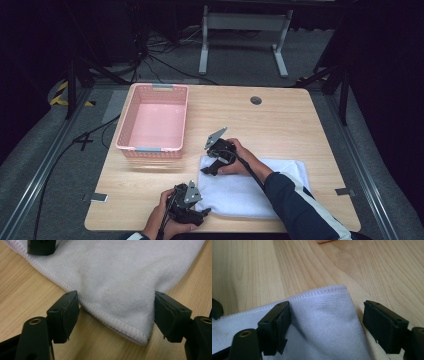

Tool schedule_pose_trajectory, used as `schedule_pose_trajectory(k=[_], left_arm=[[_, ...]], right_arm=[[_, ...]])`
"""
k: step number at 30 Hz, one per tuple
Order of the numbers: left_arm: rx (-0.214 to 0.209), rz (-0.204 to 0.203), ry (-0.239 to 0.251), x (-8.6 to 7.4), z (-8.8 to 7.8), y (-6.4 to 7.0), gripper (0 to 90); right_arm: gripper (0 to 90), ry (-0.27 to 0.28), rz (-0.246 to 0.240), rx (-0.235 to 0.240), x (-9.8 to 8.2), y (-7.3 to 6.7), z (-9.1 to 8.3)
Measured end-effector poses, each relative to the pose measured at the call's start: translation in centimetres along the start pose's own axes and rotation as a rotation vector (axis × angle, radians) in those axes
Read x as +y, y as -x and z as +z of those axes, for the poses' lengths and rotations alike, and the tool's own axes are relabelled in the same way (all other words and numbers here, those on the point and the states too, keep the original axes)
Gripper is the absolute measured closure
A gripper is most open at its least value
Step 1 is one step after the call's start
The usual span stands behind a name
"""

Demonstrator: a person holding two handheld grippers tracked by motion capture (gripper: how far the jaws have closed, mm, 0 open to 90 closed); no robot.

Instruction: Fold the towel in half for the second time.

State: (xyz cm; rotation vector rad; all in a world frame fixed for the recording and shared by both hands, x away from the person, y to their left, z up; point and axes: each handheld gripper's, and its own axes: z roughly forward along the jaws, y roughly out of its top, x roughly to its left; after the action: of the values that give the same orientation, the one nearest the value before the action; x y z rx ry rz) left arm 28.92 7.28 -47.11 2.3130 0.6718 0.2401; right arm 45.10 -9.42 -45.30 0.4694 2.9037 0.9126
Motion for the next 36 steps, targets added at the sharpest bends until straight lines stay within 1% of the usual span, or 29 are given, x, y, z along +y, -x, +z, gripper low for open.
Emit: schedule_pose_trajectory(k=[1, 2, 3, 4, 5, 6, 7, 8, 9, 10, 11, 12, 13, 14, 15, 16, 18, 20, 22, 23, 24, 26, 28, 29, 30, 31, 32, 34, 36], left_arm=[[-0.001, 0.001, -0.002, 0.1, 0.0, 0.0, 32.4], [0.001, 0.005, 0.009, 0.2, 0.0, -0.1, 36.8], [-0.002, 0.007, 0.005, 0.2, 0.0, -0.1, 40.0], [0.0, 0.013, 0.01, 0.4, 0.0, -0.1, 46.0], [0.0, 0.009, 0.009, 0.4, 0.0, -0.1, 54.6], [0.001, 0.012, 0.007, 0.4, 0.0, -0.1, 56.8], [0.0, 0.014, 0.003, 0.5, -0.1, -0.2, 61.7], [0.003, 0.01, 0.003, 0.4, -0.1, -0.2, 63.9], [-0.002, 0.013, 0.005, 0.4, -0.1, -0.3, 64.8], [-0.003, 0.009, 0.001, 0.4, -0.2, -0.3, 65.1], [0.009, 0.016, -0.015, 0.3, -0.4, -0.3, 67.4], [0.012, 0.02, -0.016, 0.2, -0.6, -0.4, 68.1], [0.006, 0.008, -0.023, 0.0, -0.9, -0.6, 68.3], [0.009, 0.005, -0.034, -0.2, -1.2, -0.8, 68.4], [0.024, 0.003, -0.027, -0.4, -1.3, -0.9, 68.5], [0.028, -0.003, -0.035, -0.7, -1.7, -1.0, 68.4], [0.038, -0.021, -0.034, -1.1, -2.4, -1.2, 68.4], [0.05, -0.018, -0.02, -1.2, -3.0, -1.3, 68.5], [0.065, -0.008, 0.009, -1.2, -3.7, -1.3, 68.7], [0.071, 0.002, 0.018, -1.1, -3.8, -1.2, 68.6], [0.079, 0.02, 0.031, -0.9, -4.1, -1.2, 68.6], [0.073, 0.043, 0.063, -0.4, -4.3, -0.9, 68.8], [0.081, 0.09, 0.074, 0.5, -4.6, -0.4, 68.9], [0.076, 0.104, 0.091, 1.0, -4.6, -0.3, 69.1], [0.071, 0.115, 0.097, 1.3, -4.7, -0.2, 69.1], [0.067, 0.135, 0.102, 1.9, -4.7, 0.0, 69.1], [0.056, 0.159, 0.114, 2.6, -4.6, 0.3, 69.1], [0.054, 0.209, 0.126, 4.0, -4.4, 0.9, 69.1], [0.038, 0.257, 0.151, 5.9, -3.9, 1.6, 69.1]], right_arm=[[22.8, 0.004, -0.002, 0.003, 0.0, 0.1, 0.0], [24.1, 0.005, 0.0, 0.004, 0.0, 0.1, 0.0], [31.3, 0.002, -0.014, 0.012, 0.0, 0.0, -0.1], [36.1, -0.002, -0.019, 0.025, 0.1, -0.2, -0.2], [43.4, -0.006, -0.033, 0.035, 0.2, -0.2, -0.2], [49.2, -0.009, -0.04, 0.052, 0.3, -0.3, -0.3], [53.2, -0.019, -0.035, 0.067, 0.4, -0.4, -0.3], [57.1, -0.023, -0.035, 0.072, 0.5, -0.4, -0.3], [63.0, -0.028, -0.041, 0.086, 0.6, -0.5, -0.3], [65.7, -0.032, -0.039, 0.097, 0.6, -0.5, -0.3], [69.8, -0.036, -0.038, 0.109, 0.7, -0.5, -0.3], [71.3, -0.033, -0.043, 0.12, 0.7, -0.5, -0.3], [72.2, -0.029, -0.046, 0.121, 0.8, -0.6, -0.3], [73.0, -0.025, -0.05, 0.115, 0.9, -0.8, -0.2], [73.3, -0.021, -0.052, 0.117, 1.1, -1.0, -0.1], [73.5, -0.017, -0.06, 0.11, 1.2, -1.1, 0.0], [73.9, 0.002, -0.071, 0.112, 1.9, -1.5, 0.1], [74.0, 0.016, -0.088, 0.099, 2.9, -2.0, 0.2], [73.9, 0.037, -0.099, 0.096, 3.7, -2.4, -0.1], [73.9, 0.059, -0.107, 0.095, 4.1, -2.6, -0.4], [73.9, 0.073, -0.108, 0.091, 4.4, -2.7, -0.7], [74.0, 0.105, -0.12, 0.093, 4.6, -2.8, -1.6], [74.0, 0.127, -0.118, 0.099, 4.4, -2.7, -2.8], [74.0, 0.145, -0.118, 0.099, 4.2, -2.7, -3.5], [74.0, 0.164, -0.111, 0.104, 3.9, -2.6, -4.2], [73.9, 0.176, -0.108, 0.105, 3.7, -2.5, -4.8], [73.9, 0.189, -0.108, 0.1, 3.3, -2.5, -5.7], [73.9, 0.224, -0.117, 0.095, 2.2, -2.1, -7.8], [73.8, 0.258, -0.106, 0.097, 0.9, -1.5, -9.7]])
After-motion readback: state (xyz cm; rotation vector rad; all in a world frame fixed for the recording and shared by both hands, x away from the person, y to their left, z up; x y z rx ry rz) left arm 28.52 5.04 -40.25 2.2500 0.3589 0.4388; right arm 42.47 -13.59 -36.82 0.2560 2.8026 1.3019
